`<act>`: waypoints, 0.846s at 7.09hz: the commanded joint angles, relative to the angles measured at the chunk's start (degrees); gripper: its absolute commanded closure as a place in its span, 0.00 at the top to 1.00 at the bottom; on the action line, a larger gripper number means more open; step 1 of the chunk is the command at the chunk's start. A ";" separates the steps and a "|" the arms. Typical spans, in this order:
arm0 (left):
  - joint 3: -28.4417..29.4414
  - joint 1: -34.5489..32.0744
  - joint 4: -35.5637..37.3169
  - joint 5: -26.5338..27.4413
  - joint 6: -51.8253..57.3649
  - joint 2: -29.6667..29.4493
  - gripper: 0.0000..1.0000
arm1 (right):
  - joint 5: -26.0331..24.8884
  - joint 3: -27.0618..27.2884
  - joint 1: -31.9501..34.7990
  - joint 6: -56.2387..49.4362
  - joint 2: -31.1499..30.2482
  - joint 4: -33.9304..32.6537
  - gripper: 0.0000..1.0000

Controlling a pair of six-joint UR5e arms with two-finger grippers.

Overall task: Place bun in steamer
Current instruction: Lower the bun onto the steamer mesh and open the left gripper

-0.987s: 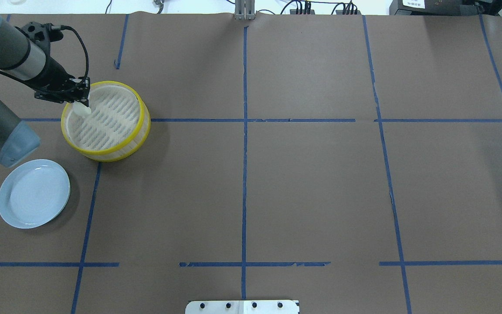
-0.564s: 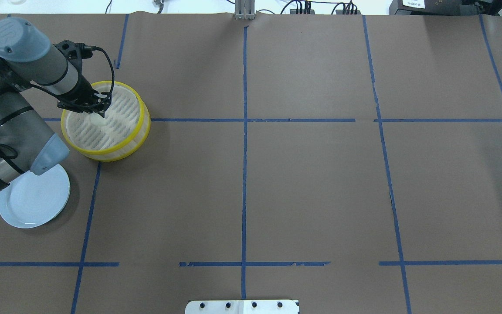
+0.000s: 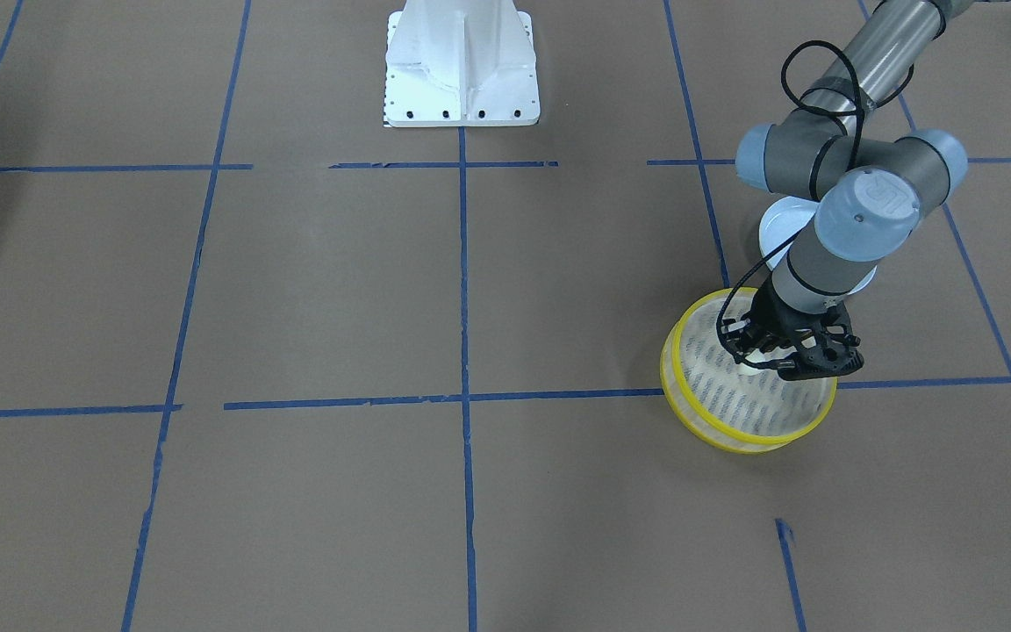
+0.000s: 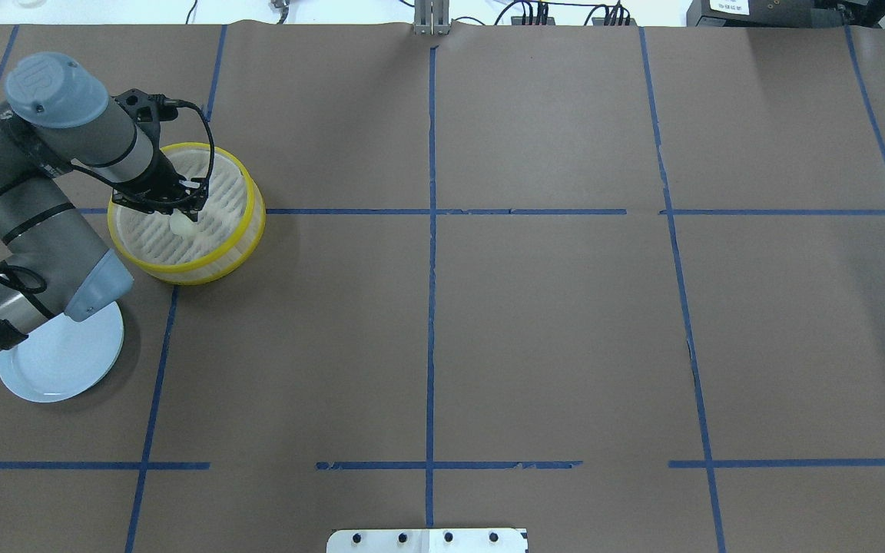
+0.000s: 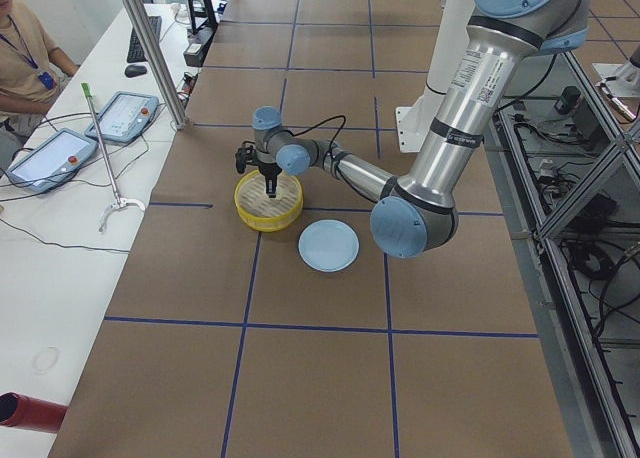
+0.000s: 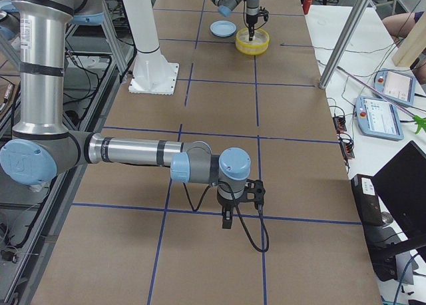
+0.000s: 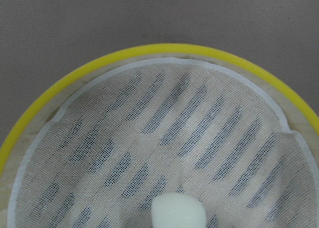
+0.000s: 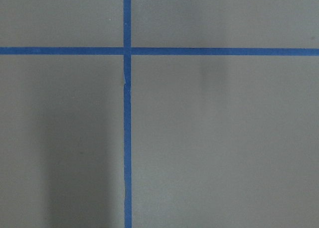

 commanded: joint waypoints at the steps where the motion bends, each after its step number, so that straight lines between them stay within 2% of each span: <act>1: 0.14 0.16 -0.10 0.01 0.08 0.42 0.32 | 0.00 0.00 0.00 0.00 0.00 0.00 1.00; 4: 0.05 0.07 -0.01 0.01 0.34 0.60 0.38 | 0.00 0.00 0.00 0.00 0.00 0.00 1.00; 6: 0.14 0.16 -0.10 0.10 0.61 0.86 0.46 | 0.00 0.00 0.00 0.00 0.00 0.00 1.00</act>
